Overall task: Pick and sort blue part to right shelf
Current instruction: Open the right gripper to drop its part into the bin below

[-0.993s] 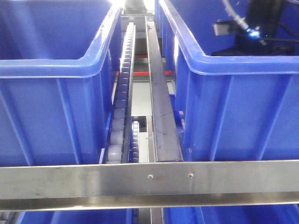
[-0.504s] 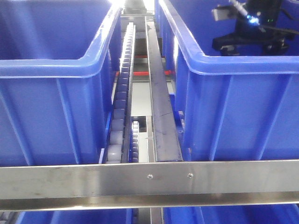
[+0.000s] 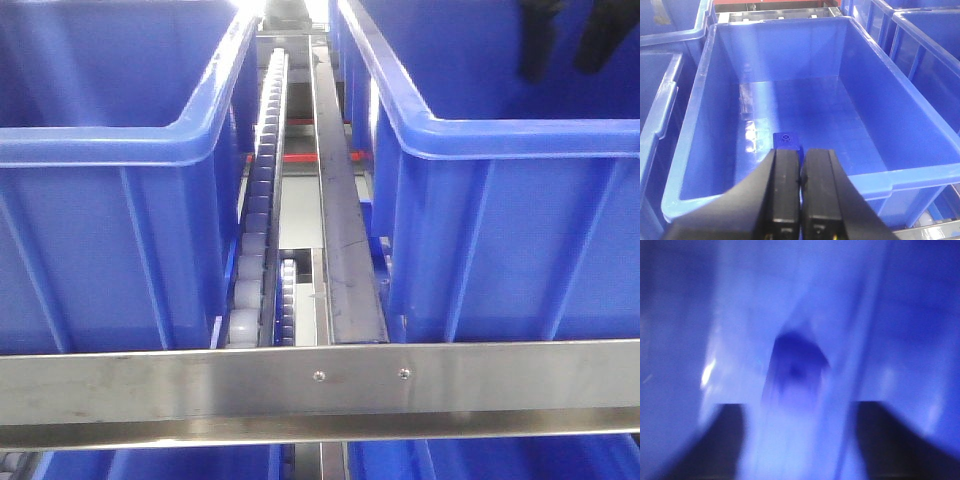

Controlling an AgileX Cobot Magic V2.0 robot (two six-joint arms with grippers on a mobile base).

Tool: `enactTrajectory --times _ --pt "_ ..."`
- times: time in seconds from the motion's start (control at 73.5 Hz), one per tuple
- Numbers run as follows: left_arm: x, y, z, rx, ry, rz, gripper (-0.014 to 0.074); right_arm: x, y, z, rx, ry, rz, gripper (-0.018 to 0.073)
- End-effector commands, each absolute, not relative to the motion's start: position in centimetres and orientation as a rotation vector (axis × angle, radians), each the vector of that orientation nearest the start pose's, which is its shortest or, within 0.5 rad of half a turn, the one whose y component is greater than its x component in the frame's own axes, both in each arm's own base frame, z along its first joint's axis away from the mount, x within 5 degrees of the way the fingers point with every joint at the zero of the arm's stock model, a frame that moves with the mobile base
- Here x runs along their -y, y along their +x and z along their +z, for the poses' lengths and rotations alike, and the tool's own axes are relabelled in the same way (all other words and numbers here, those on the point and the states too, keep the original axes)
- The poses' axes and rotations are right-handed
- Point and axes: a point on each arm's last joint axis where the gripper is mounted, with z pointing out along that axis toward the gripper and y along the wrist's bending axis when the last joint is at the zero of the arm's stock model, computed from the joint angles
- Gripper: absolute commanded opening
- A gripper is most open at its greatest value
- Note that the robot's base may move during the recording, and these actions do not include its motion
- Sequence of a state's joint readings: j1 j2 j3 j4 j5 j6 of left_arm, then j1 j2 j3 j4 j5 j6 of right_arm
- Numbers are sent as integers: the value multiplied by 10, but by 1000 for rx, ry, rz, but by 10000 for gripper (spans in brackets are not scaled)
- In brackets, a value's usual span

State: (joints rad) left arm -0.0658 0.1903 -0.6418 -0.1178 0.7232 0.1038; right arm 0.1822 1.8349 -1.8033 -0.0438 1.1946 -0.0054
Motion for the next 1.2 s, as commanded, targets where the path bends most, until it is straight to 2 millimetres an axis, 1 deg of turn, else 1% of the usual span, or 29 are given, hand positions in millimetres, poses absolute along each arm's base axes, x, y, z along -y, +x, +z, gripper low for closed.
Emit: enactTrajectory --times 0.0,0.095,0.191,0.204,0.218,0.299,0.313,0.354,0.381,0.395,0.544,0.558,0.612,0.64,0.735,0.939,1.075,1.184 --pt "8 23 360 -1655 111 -110 125 -60 366 371 -2586 -259 -23 186" --pt "8 23 360 -1655 111 -110 125 -56 346 369 -2571 -263 -27 89" --pt "8 23 360 -1655 111 -110 125 -53 325 362 -2539 -266 -22 43" --pt "8 23 360 -1655 111 -110 125 -52 321 358 -2543 -267 -22 41" --pt "8 23 360 -1655 111 -110 125 -52 319 360 -2525 -266 -20 41" --pt "8 23 360 -1655 111 -110 125 -48 298 356 -2470 -265 -12 41" --pt "8 23 360 -1655 111 -110 125 -48 296 353 -2474 -266 -13 41" --pt "8 23 360 -1655 111 -110 125 -46 285 356 -2428 -262 -7 41" --pt "8 23 360 -1655 111 -110 125 -45 277 353 -2413 -262 -5 41" --pt "8 23 360 -1655 111 -110 125 -44 273 355 -2392 -260 -3 41" --pt "8 23 360 -1654 113 -97 125 -36 225 359 -2244 -248 13 41" --pt "8 23 360 -1654 113 -97 125 -36 223 357 -2244 -249 13 41" --pt "8 23 360 -1654 113 -97 125 -32 199 362 -2160 -240 20 41" --pt "8 23 360 -1654 113 -97 125 -30 191 363 -2134 -238 22 41" --pt "8 23 360 -1654 113 -97 125 -24 156 366 -2005 -224 32 41" --pt "8 23 360 -1652 113 -97 125 -13 86 362 -1774 -198 48 41" --pt "8 23 361 -1648 112 -97 125 -6 52 354 -1658 -183 54 41" --pt "8 23 360 -1650 113 -97 125 -3 31 351 -1577 -172 58 41"
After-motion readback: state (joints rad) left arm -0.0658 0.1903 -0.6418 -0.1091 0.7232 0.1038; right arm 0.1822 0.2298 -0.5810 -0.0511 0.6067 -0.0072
